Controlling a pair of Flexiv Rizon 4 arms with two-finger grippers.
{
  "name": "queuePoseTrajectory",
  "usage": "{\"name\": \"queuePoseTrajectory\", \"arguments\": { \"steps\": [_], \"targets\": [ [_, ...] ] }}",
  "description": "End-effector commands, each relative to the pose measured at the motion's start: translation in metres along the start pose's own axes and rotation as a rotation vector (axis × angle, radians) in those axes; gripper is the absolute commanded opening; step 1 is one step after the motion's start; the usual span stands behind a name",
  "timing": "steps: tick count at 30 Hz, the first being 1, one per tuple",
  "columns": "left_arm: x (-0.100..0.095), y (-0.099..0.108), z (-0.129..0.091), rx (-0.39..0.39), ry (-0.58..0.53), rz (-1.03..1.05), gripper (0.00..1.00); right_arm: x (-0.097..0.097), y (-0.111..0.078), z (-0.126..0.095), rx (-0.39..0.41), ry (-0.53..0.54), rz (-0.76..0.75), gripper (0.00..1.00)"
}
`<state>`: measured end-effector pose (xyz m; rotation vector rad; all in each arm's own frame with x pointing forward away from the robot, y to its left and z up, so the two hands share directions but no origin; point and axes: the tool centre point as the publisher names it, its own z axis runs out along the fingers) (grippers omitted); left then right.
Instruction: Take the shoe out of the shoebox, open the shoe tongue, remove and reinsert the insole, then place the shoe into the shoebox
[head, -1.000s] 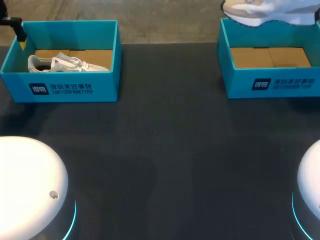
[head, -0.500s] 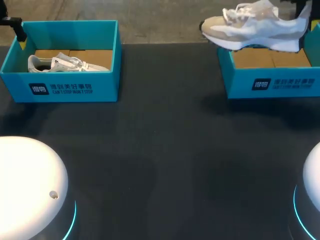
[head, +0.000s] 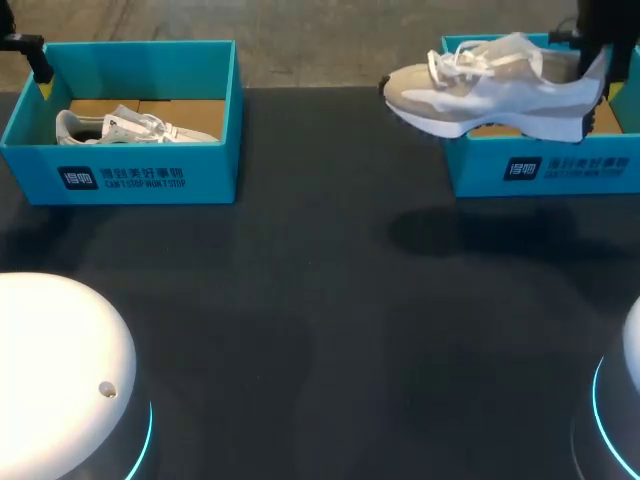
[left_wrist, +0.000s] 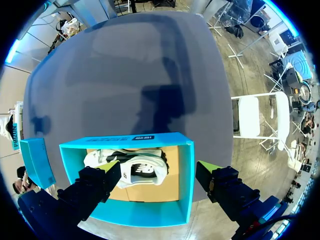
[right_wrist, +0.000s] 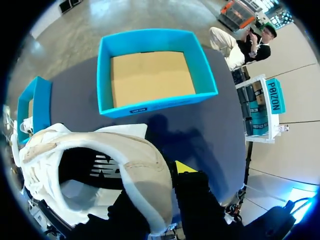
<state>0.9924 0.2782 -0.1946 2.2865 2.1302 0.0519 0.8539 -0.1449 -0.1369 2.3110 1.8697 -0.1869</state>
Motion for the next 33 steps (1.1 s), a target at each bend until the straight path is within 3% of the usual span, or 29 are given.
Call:
{"name": "queuePoseTrajectory", "arguments": {
  "steps": [1, 20, 27, 33],
  "targets": [
    [0.000, -0.001, 0.000, -0.002, 0.002, 0.001, 1.00, -0.008, -0.006, 0.006, -0.149, 0.026, -0.001, 0.00],
    [0.000, -0.001, 0.000, -0.002, 0.002, 0.001, 1.00, -0.005, -0.006, 0.005, -0.146, -0.001, 0.000, 0.00],
    [0.000, -0.001, 0.000, -0.002, 0.002, 0.001, 1.00, 0.011, -0.029, 0.013, -0.145, -0.028, 0.003, 0.00],
    [0.000, -0.001, 0.000, -0.002, 0.002, 0.001, 1.00, 0.019, -0.063, 0.031, -0.127, 0.003, 0.000, 0.00]
  ]
}}
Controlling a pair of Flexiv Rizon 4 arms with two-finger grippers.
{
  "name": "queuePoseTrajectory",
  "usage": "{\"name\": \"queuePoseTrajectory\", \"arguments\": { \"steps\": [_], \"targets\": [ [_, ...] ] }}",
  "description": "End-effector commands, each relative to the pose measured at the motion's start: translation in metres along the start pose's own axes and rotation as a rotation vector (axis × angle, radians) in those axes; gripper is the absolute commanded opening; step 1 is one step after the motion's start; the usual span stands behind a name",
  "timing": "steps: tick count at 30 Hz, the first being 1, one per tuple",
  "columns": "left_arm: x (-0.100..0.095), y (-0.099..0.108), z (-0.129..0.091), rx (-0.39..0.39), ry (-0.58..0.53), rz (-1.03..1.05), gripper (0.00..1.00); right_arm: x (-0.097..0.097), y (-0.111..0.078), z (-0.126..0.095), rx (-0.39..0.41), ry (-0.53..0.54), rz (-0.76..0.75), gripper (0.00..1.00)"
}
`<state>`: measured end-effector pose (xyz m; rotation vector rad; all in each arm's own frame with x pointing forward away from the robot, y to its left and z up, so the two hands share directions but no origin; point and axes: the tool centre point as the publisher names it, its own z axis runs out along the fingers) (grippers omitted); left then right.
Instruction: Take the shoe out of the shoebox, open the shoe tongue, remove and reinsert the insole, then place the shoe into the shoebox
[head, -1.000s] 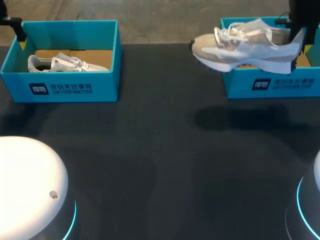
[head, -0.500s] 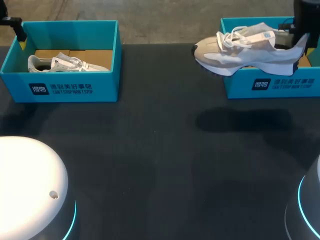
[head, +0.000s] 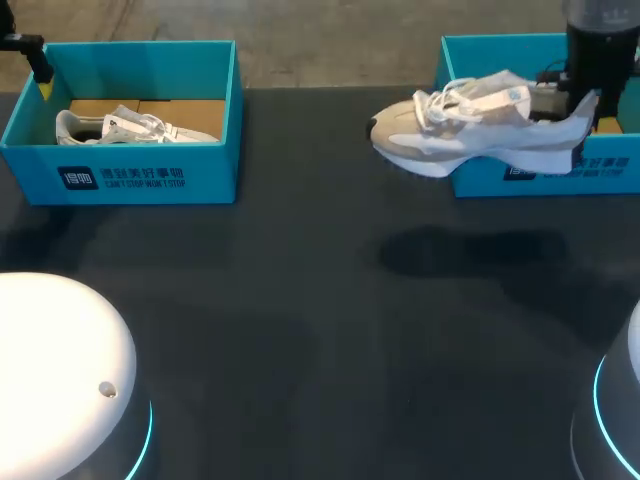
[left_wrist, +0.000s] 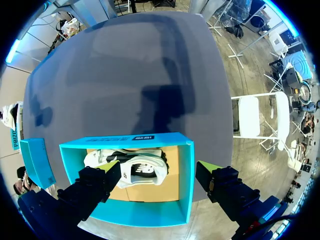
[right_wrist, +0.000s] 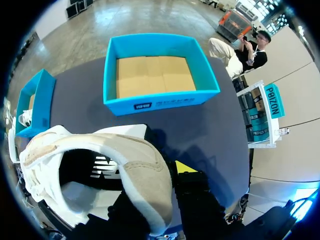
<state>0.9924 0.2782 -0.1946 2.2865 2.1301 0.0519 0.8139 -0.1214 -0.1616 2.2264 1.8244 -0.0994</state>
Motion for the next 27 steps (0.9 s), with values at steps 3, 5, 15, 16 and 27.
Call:
{"name": "queuePoseTrajectory", "arguments": {
  "steps": [3, 5, 15, 16, 27],
  "targets": [
    [0.000, -0.001, 0.000, -0.002, 0.002, 0.001, 1.00, 0.004, -0.035, 0.019, 0.004, 0.039, 0.005, 0.00],
    [0.000, -0.001, 0.000, -0.002, 0.002, 0.001, 1.00, 0.008, -0.044, 0.025, 0.016, 0.054, 0.003, 0.00],
    [0.000, -0.001, 0.000, -0.002, 0.002, 0.001, 1.00, 0.040, -0.071, 0.044, 0.046, 0.103, -0.039, 0.00],
    [0.000, -0.001, 0.000, -0.002, 0.002, 0.001, 1.00, 0.043, -0.073, 0.046, 0.049, 0.111, -0.046, 0.00],
    [0.000, -0.001, 0.000, -0.002, 0.002, 0.001, 1.00, 0.070, -0.091, 0.062, 0.051, 0.098, -0.105, 0.00]
  ]
}}
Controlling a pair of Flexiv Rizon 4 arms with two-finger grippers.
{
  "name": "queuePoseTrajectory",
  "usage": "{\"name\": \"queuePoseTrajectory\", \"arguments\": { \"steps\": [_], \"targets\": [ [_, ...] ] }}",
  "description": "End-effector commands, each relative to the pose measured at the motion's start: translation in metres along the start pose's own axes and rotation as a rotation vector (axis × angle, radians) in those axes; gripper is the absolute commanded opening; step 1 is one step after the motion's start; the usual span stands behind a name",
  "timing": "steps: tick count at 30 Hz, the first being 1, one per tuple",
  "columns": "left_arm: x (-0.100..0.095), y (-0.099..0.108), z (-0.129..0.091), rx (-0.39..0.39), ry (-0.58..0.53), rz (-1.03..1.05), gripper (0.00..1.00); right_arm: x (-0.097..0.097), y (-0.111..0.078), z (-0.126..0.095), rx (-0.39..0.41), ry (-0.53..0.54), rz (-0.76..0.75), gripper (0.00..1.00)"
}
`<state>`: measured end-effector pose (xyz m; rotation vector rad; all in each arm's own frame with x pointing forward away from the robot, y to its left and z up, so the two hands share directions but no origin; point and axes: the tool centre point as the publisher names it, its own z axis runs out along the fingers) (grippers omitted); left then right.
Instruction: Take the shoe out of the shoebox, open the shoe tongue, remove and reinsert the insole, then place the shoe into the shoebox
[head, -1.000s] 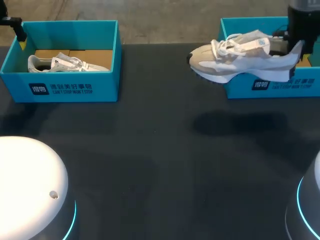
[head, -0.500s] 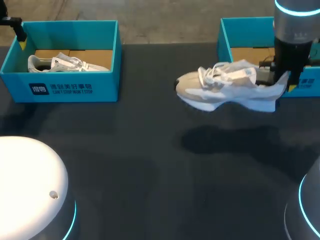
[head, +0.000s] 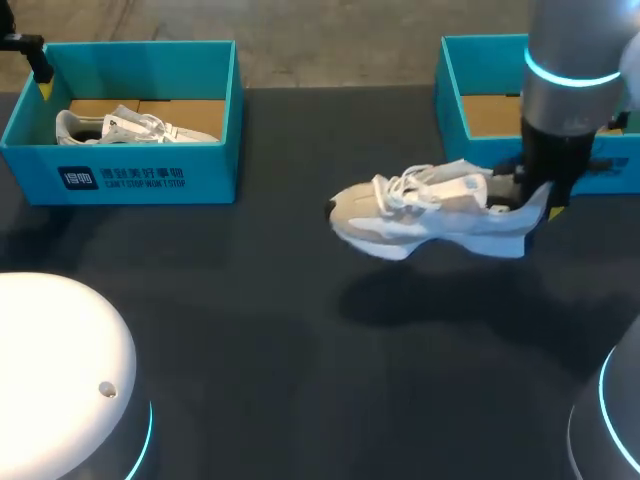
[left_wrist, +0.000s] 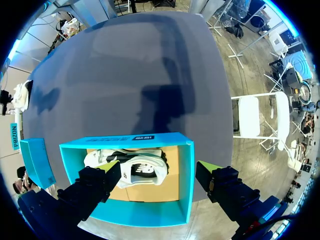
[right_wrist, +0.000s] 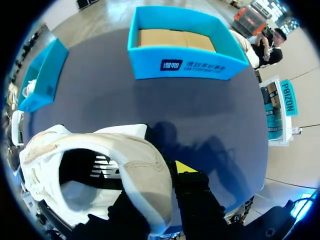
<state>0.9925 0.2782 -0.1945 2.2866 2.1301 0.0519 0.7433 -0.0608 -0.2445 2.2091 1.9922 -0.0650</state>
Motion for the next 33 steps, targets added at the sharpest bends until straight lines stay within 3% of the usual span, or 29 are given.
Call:
{"name": "queuePoseTrajectory", "arguments": {
  "steps": [1, 11, 17, 25, 33],
  "targets": [
    [0.000, -0.001, 0.000, -0.002, 0.002, 0.000, 1.00, 0.009, 0.002, 0.005, 0.004, 0.010, -0.012, 0.00],
    [0.000, -0.001, 0.000, -0.002, 0.002, 0.000, 1.00, 0.009, 0.002, 0.005, 0.004, 0.010, -0.012, 0.00],
    [0.000, -0.001, 0.000, -0.002, 0.002, 0.000, 1.00, 0.048, -0.016, 0.012, -0.011, -0.048, -0.016, 0.00],
    [0.000, -0.001, 0.000, -0.002, 0.002, 0.000, 1.00, 0.083, -0.036, 0.032, 0.003, -0.068, 0.000, 0.00],
    [0.000, -0.001, 0.000, -0.002, 0.002, 0.000, 1.00, 0.099, -0.059, 0.055, 0.000, -0.062, 0.009, 0.00]
  ]
}}
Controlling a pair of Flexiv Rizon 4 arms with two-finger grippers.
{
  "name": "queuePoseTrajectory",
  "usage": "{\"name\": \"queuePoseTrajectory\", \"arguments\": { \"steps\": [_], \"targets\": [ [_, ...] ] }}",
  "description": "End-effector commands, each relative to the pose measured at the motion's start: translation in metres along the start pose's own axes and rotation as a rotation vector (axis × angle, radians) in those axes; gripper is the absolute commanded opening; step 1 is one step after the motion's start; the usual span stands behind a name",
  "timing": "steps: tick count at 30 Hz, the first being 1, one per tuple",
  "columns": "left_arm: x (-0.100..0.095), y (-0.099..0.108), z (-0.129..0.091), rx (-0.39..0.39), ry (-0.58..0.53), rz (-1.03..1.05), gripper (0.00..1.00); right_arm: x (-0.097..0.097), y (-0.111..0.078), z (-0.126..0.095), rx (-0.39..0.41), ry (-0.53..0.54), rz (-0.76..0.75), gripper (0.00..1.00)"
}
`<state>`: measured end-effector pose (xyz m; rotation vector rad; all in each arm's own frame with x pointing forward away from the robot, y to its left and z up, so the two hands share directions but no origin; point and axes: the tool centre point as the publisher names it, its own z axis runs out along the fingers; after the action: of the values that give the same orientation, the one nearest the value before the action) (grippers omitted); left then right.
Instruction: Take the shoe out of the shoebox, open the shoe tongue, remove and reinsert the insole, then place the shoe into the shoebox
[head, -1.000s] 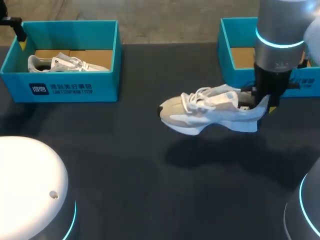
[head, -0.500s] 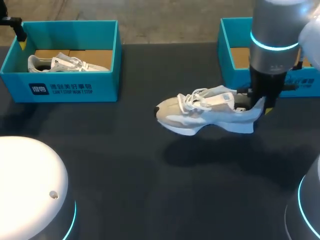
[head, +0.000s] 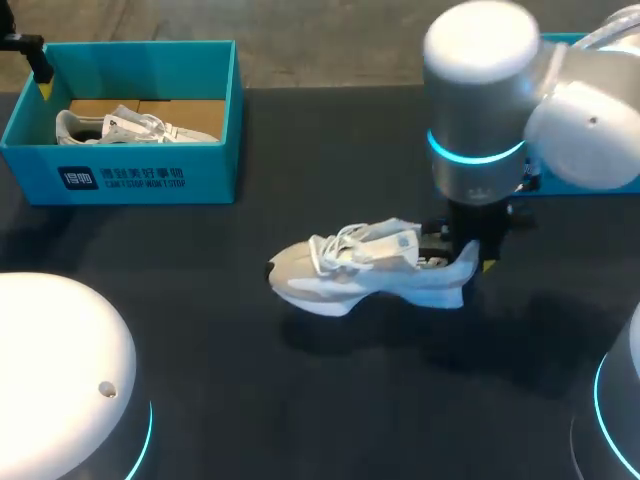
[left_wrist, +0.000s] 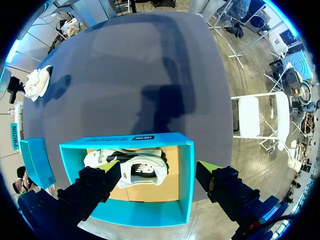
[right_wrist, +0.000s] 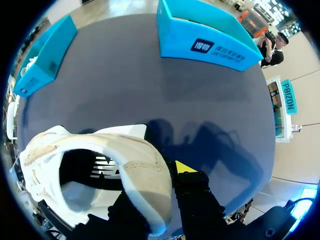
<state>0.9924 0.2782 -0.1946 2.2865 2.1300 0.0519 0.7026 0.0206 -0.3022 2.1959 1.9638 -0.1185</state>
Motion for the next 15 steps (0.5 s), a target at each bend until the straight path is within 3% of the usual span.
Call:
{"name": "queuePoseTrajectory", "arguments": {
  "steps": [1, 15],
  "targets": [
    [0.000, -0.001, 0.000, -0.002, 0.002, 0.001, 1.00, 0.016, -0.008, 0.015, -0.006, -0.012, 0.007, 0.00],
    [0.000, -0.001, 0.000, -0.002, 0.002, 0.001, 1.00, 0.029, -0.028, 0.048, 0.014, -0.020, -0.017, 0.00]
  ]
}}
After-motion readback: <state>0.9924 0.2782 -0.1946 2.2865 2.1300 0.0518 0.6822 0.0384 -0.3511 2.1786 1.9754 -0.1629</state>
